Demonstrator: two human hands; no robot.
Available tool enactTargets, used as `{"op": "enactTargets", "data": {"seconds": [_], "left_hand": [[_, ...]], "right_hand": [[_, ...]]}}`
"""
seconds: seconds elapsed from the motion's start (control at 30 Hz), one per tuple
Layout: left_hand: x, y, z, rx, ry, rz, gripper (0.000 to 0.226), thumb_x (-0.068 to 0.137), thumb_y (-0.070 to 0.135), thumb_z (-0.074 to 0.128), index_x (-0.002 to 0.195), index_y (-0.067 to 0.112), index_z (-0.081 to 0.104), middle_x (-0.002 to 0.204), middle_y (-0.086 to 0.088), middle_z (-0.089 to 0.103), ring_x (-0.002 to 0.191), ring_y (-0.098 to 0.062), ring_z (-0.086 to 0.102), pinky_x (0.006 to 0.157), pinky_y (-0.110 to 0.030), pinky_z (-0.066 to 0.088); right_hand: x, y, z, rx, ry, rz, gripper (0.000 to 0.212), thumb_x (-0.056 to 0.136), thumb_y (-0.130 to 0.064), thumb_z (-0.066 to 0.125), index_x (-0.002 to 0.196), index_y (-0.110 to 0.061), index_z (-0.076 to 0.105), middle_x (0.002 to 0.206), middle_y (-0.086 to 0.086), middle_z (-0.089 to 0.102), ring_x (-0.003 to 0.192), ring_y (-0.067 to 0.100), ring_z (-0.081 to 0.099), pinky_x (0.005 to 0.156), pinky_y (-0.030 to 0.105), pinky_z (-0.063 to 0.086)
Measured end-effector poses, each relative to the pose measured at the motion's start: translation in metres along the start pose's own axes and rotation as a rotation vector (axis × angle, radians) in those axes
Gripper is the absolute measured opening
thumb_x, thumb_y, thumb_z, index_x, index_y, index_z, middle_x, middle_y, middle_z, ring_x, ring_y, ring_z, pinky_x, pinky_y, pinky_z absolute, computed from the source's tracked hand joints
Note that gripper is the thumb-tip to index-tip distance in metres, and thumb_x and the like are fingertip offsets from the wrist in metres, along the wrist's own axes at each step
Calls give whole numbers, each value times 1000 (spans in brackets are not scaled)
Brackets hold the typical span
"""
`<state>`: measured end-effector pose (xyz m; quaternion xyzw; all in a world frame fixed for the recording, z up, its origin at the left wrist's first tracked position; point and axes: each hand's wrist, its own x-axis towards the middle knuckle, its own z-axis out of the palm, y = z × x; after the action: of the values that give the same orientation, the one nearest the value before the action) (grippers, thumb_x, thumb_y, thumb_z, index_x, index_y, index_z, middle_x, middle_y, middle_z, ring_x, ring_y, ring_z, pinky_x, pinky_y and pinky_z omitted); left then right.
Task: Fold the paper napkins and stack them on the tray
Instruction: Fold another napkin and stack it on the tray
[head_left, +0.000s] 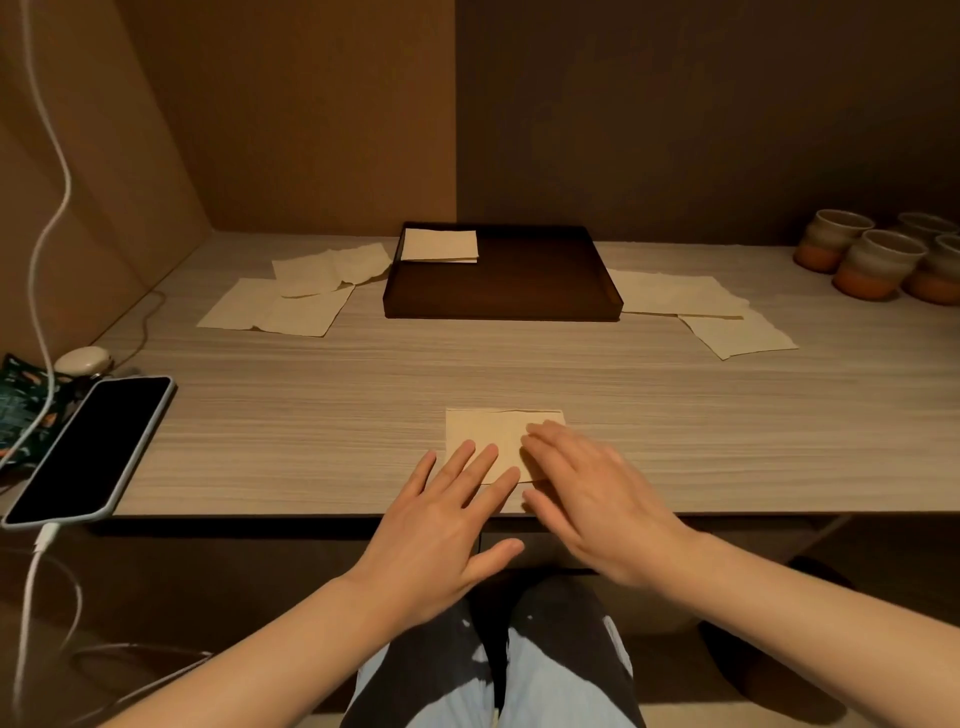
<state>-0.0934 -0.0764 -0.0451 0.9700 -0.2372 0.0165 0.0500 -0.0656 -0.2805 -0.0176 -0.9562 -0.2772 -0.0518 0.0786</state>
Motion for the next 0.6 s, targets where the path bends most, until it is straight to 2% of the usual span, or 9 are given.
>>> {"op": "enactTargets", "data": {"seconds": [0.07, 0.13, 0.2, 0.33, 0.47, 0.53, 0.6], "left_hand": [[0, -1, -1, -2, -16, 4, 68, 93, 69, 11, 151, 37, -1, 160, 8, -9, 145, -12, -15, 119, -45, 0], [-2, -5, -2, 5, 2, 18, 67, 94, 65, 13, 152, 34, 4, 160, 6, -2, 146, -13, -9, 119, -44, 1], [-5, -10, 0, 32, 47, 36, 66, 95, 61, 17, 152, 28, 14, 159, 3, 10, 147, -15, 3, 118, -45, 7], [-13, -19, 0, 88, 125, 49, 60, 94, 50, 37, 147, 21, 35, 151, 0, 37, 141, -16, 30, 112, -48, 26], [-16, -20, -5, 87, 189, 98, 60, 78, 30, 72, 133, 17, 53, 133, -2, 58, 124, -21, 54, 108, -48, 34], [-15, -17, -7, 92, 235, 114, 56, 74, 24, 76, 126, 17, 57, 118, 0, 64, 110, -19, 59, 107, -45, 35], [-14, -13, -8, 91, 282, 131, 50, 74, 20, 75, 122, 17, 58, 100, 2, 62, 95, -18, 59, 106, -42, 36]], "right_hand": [[-8, 6, 10, -49, -35, -56, 64, 99, -52, 22, 151, -16, 33, 157, 3, 32, 146, 16, 26, 118, 34, 18], [-13, 15, 18, -89, -59, -65, 66, 99, -54, 19, 152, -16, 31, 158, 3, 30, 147, 16, 25, 119, 41, 23], [-18, 23, 21, -146, -61, -83, 65, 99, -52, 25, 150, -13, 37, 155, 6, 36, 144, 19, 31, 115, 46, 31], [-24, 32, 23, -190, -40, -116, 62, 99, -49, 32, 148, -11, 39, 153, 8, 39, 142, 20, 34, 113, 51, 32], [-23, 27, 23, -201, 29, -126, 56, 96, -46, 36, 139, -12, 51, 144, 9, 52, 133, 22, 49, 109, 55, 37], [-21, 24, 21, -205, 83, -163, 48, 95, -43, 43, 131, -14, 56, 134, 9, 59, 124, 22, 57, 107, 54, 40], [-18, 19, 17, -204, 150, -219, 40, 93, -36, 48, 126, -14, 57, 121, 6, 64, 109, 22, 62, 101, 51, 46]]}}
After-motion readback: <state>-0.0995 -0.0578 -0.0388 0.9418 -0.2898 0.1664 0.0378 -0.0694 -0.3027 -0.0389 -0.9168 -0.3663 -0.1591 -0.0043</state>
